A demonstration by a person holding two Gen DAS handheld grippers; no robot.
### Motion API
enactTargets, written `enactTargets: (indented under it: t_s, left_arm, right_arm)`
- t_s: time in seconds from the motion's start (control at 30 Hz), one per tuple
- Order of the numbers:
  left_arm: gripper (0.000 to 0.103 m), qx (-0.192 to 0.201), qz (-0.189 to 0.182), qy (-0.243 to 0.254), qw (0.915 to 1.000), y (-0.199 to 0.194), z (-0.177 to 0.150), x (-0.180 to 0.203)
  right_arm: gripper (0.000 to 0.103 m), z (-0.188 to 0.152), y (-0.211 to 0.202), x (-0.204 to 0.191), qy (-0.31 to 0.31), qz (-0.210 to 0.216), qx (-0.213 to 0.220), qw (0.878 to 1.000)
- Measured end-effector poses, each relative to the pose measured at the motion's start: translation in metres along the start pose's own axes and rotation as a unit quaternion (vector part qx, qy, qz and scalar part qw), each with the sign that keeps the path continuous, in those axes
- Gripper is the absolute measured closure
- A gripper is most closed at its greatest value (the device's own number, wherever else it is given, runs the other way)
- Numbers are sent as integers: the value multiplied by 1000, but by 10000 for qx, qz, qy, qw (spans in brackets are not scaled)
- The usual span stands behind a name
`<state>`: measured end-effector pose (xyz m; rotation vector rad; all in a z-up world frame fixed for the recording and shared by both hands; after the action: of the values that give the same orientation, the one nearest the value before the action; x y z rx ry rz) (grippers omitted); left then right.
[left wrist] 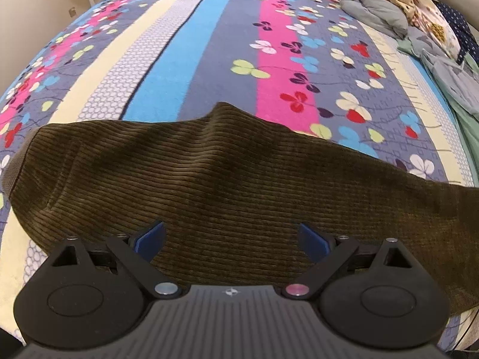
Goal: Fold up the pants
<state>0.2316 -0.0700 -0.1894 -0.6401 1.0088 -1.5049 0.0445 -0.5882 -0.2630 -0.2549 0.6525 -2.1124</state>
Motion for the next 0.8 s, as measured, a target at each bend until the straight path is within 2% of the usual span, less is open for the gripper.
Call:
enactTargets:
  t_s: [0.07, 0.13, 0.2, 0.27, 0.3, 0.37, 0.4, 0.43, 0.5, 0.6, 0.7, 0.8]
  left_arm:
    - [6, -3, -14, 62, 10000, 2, 0, 6]
    - [6, -15, -16, 82, 10000, 4, 1, 12]
    - [6, -49, -23, 42, 10000, 5, 2, 15]
    - [6, -42, -61, -8, 10000, 3, 4, 16]
    - [6, -12, -75, -8, 10000, 2, 6, 17]
    - [6, 29, -37, 23, 10000, 2, 10, 16]
    - [6, 21, -15, 21, 10000, 3, 11, 16]
    - [6, 6, -8, -14, 10000, 4, 12, 16]
    - [6, -24, -57, -101, 9999, 5, 12, 15]
    - [6, -64, -98, -106, 9999, 4, 9, 18]
    - [6, -91, -151, -94, 9998, 2, 4, 24]
    - [6, -49, -210, -70, 9997, -5, 1, 30]
  right_arm:
    - [103, 9, -18, -9, -327, 117, 432, 9985]
    - [103, 19, -25, -18, -611, 168, 670, 9957]
    - [103, 21, -14, -19, -508, 257, 337, 9978]
    - [101, 17, -8, -9, -115, 241, 26, 9996]
    - [96, 16, -12, -4, 43, 252, 22, 9997]
    - [73, 12, -40, 12, 505, 290, 227, 9980]
    - [50, 7, -56, 16, 635, 318, 369, 9968]
    - [38, 2, -76, 27, 763, 303, 541, 9952]
    - [37, -16, -105, 45, 840, 280, 590, 9943]
    - [37, -45, -126, 82, 1030, 70, 212, 9944]
    - [37, -60, -126, 107, 1432, 45, -84, 9896]
    - [36, -63, -118, 108, 1530, 355, -190, 9874]
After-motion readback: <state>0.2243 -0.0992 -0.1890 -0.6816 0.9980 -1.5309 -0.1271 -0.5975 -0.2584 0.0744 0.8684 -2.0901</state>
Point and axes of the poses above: each gripper's, at about its wrist camera, not at the fingertips, and y roughly the way its jaws point, x to its right, z to its top, the point moved 7 cm from there along y, roughly the way its jaws point, and after that the axes turned 6 degrees about z, right-handed, at the moved point
